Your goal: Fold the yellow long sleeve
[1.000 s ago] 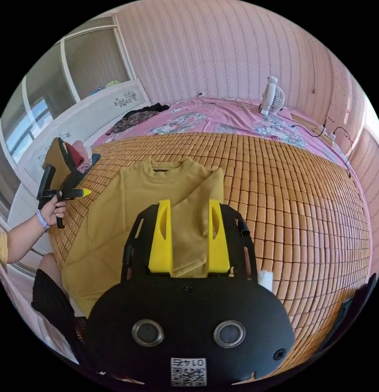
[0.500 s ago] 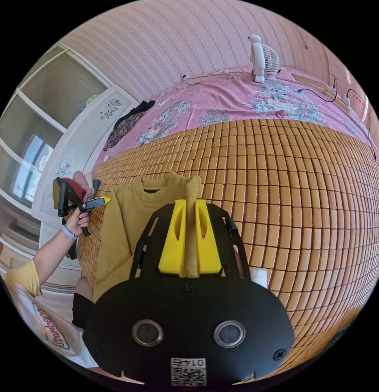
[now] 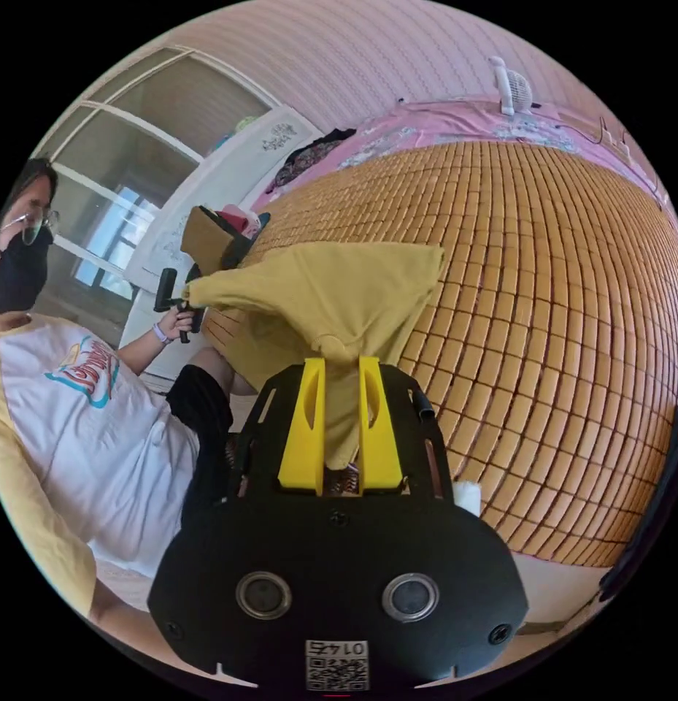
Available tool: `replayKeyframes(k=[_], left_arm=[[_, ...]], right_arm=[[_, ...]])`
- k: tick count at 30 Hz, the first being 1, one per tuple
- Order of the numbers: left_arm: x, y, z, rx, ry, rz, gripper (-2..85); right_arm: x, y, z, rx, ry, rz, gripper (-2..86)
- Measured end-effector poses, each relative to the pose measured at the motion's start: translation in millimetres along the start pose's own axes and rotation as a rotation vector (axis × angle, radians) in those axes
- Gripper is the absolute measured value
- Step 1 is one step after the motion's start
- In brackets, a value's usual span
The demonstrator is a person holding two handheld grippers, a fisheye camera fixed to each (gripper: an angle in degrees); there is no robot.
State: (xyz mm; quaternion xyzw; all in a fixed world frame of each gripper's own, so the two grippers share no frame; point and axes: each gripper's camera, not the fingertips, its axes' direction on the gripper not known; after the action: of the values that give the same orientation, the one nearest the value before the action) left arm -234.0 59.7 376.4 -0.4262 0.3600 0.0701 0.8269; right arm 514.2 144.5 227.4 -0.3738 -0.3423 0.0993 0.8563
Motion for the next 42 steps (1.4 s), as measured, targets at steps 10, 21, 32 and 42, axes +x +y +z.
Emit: replayKeyframes(k=[10,21,32,42], left_arm=[[33.4,-5.9,42.6,0.045,0.040,-0.200,8.2],[80.5,-27.9,70.6,-0.108,-0.186,-0.068,-0.7],[91.6,18.8,56.6,-0.005,-0.121,-0.085,-0.9],[79.1,54.8,87.2,0.036,-0.201,-0.173,-0.7]], right_arm=[[-36.3,9.3,28.0,0.128,0.090,0.191,16.6],[-63.8,-29.0,15.6,0.137,0.041,0.185,4.2],[-88.0,-34.1,33.1,0.014,0.054,0.257,3.3],[-95.8,-25.5,54.4,0.016,0.232,0.286,4.6]])
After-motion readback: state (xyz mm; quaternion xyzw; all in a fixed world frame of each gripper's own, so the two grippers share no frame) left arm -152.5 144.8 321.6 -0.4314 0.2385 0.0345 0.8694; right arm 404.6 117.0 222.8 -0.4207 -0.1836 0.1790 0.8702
